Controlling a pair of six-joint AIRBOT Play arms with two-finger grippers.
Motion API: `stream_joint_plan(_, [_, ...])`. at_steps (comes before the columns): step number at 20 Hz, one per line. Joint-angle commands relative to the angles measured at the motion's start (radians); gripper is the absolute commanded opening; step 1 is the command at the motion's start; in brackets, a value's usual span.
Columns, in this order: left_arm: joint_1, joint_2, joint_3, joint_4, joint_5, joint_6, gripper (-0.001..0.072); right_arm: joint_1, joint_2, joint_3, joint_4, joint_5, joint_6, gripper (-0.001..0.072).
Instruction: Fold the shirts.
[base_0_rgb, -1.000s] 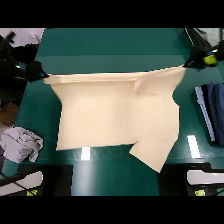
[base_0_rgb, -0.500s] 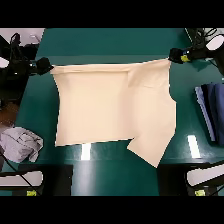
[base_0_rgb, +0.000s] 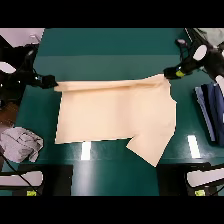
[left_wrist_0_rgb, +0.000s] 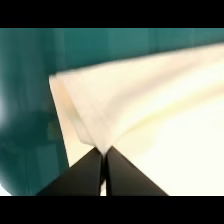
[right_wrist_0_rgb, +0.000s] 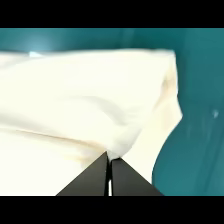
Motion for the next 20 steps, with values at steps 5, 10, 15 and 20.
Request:
stream_joint_plan(5, [0.0,0.0,-0.07,0.049,-0.109,0.005,0.0027,-0.005,0.128,-0.268,-0.025,0.007,0.037,0.0008])
stream_joint_plan(10, [0.0,0.0,-0.07,0.05,-0.153,0.003,0.003,-0.039,0.188,-0.349,-0.014,0.004,0.042,0.0014])
stream_joint_plan(15, [0.001,0.0,-0.069,0.077,-0.132,-0.048,0.0507,-0.045,0.191,-0.349,0.09,0.042,0.042,0.0379])
stream_joint_plan(20, [0.067,0.064,-0.108,0.146,-0.323,-0.092,0.0502,-0.119,0.303,-0.377,0.196,0.274,-0.076,0.0304])
